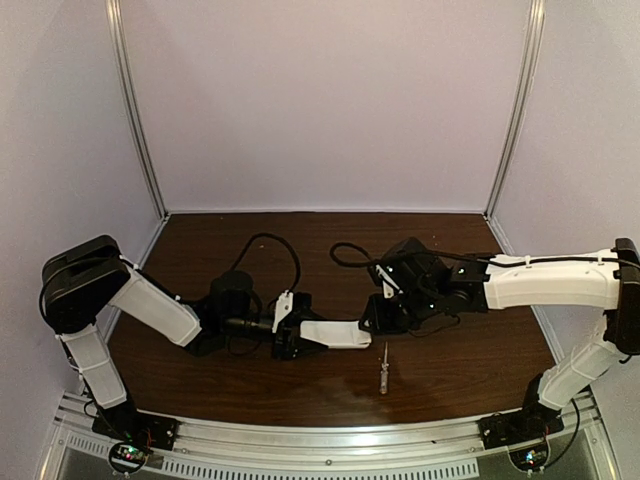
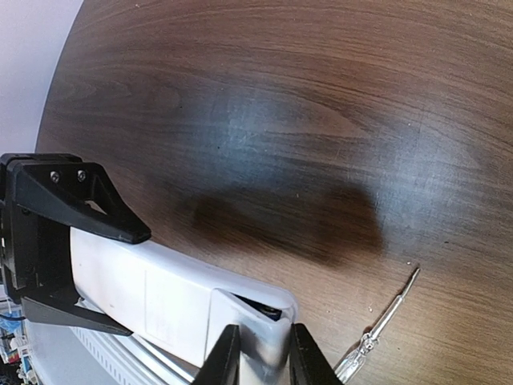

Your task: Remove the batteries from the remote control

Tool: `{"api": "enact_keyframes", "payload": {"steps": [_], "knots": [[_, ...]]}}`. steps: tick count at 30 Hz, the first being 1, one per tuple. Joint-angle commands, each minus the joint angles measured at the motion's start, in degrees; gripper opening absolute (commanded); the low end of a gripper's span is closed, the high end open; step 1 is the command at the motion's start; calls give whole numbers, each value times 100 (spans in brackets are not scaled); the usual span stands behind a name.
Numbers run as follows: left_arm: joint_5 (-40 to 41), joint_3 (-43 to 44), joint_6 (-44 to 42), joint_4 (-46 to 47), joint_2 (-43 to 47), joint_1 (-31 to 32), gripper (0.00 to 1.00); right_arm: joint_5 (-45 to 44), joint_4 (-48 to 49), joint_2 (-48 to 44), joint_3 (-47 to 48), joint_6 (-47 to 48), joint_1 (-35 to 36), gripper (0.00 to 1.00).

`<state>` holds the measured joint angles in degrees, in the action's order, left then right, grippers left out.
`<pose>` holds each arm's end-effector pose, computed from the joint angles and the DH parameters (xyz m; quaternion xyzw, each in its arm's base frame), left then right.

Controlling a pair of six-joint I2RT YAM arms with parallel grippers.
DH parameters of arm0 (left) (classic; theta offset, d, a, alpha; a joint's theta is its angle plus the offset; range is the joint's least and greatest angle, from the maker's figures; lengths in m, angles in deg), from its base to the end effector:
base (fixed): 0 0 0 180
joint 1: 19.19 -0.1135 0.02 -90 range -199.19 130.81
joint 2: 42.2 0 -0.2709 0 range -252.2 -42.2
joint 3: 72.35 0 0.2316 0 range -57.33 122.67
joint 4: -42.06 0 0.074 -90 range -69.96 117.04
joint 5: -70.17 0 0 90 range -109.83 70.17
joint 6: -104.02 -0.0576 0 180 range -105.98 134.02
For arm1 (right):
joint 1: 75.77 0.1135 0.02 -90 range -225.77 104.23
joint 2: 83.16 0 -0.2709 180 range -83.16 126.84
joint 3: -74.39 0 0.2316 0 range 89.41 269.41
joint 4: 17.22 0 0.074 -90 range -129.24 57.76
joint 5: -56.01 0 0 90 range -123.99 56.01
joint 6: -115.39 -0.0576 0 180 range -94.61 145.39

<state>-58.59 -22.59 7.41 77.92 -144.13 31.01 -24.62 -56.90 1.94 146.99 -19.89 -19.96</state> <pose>0.1849 -0.2783 0.1622 0.5341 0.5694 -0.4566 0.4266 0.1626 0.2561 0.2299 -0.1129 0.9365 0.2985 0.1456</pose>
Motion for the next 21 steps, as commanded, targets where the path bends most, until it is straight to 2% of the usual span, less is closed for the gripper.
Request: {"api": "enact_keyframes", "payload": {"steps": [1,6,15,21], "knots": [[-57,41,-84,538,112,-1,0,131,89,-111,-80,2,0,21],[-33,42,-86,522,116,-1,0,123,142,-166,-118,-38,0,16],[3,31,-87,507,147,-1,0,213,344,-158,-242,-111,0,12],[24,24,-89,514,163,-1,0,381,555,-194,-351,-161,2,15]]}}
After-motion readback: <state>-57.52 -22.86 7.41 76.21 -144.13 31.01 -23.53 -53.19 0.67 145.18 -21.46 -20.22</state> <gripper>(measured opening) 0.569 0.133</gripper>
